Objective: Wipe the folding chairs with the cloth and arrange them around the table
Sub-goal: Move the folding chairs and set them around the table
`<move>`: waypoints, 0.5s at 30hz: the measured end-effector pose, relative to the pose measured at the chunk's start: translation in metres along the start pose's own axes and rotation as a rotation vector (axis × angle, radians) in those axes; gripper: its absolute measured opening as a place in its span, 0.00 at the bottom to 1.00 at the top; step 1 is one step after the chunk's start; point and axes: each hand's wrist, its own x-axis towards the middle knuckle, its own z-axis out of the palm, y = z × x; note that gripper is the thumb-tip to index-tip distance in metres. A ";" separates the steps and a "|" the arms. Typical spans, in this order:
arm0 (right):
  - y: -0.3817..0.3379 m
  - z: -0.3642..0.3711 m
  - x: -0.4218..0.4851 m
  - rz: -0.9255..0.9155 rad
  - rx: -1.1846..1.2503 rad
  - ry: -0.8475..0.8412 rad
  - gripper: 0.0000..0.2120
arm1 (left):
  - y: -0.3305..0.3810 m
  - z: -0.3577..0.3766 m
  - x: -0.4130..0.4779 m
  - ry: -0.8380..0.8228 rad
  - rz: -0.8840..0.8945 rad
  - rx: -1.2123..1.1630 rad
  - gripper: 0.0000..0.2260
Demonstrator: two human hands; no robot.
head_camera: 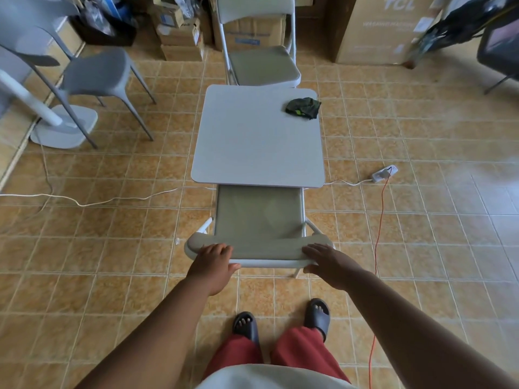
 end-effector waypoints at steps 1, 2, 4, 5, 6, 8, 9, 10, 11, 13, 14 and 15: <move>0.000 0.001 0.000 0.007 0.000 -0.005 0.28 | 0.001 -0.002 0.000 -0.004 -0.002 -0.010 0.25; 0.000 0.001 -0.001 0.018 0.000 -0.009 0.29 | 0.002 -0.004 -0.001 -0.017 -0.007 -0.023 0.25; 0.000 0.003 -0.003 0.042 -0.004 -0.012 0.31 | 0.004 -0.007 -0.002 -0.042 -0.024 -0.045 0.26; -0.001 0.003 -0.004 0.055 -0.001 -0.011 0.32 | 0.005 -0.007 -0.003 -0.045 -0.031 -0.047 0.27; -0.002 0.002 -0.006 0.066 0.004 -0.004 0.33 | 0.007 -0.008 -0.003 -0.044 -0.041 -0.050 0.28; 0.000 -0.001 -0.011 0.078 0.026 0.031 0.34 | 0.015 -0.010 -0.005 -0.025 -0.063 -0.059 0.29; 0.002 -0.005 -0.014 0.088 0.045 0.055 0.34 | 0.021 -0.012 -0.004 -0.003 -0.069 -0.065 0.29; 0.007 -0.009 -0.017 0.101 0.065 0.079 0.34 | 0.029 -0.015 -0.003 0.017 -0.068 -0.073 0.29; 0.014 -0.014 -0.020 0.119 0.083 0.101 0.34 | 0.039 -0.019 -0.001 0.033 -0.060 -0.082 0.29; 0.035 -0.026 -0.029 0.169 0.105 0.146 0.35 | 0.063 -0.028 0.006 0.043 -0.028 -0.096 0.30; 0.048 -0.034 -0.035 0.202 0.111 0.172 0.35 | 0.077 -0.033 0.012 0.047 -0.009 -0.099 0.31; 0.061 -0.044 -0.041 0.235 0.116 0.204 0.35 | 0.093 -0.038 0.019 0.058 0.016 -0.097 0.31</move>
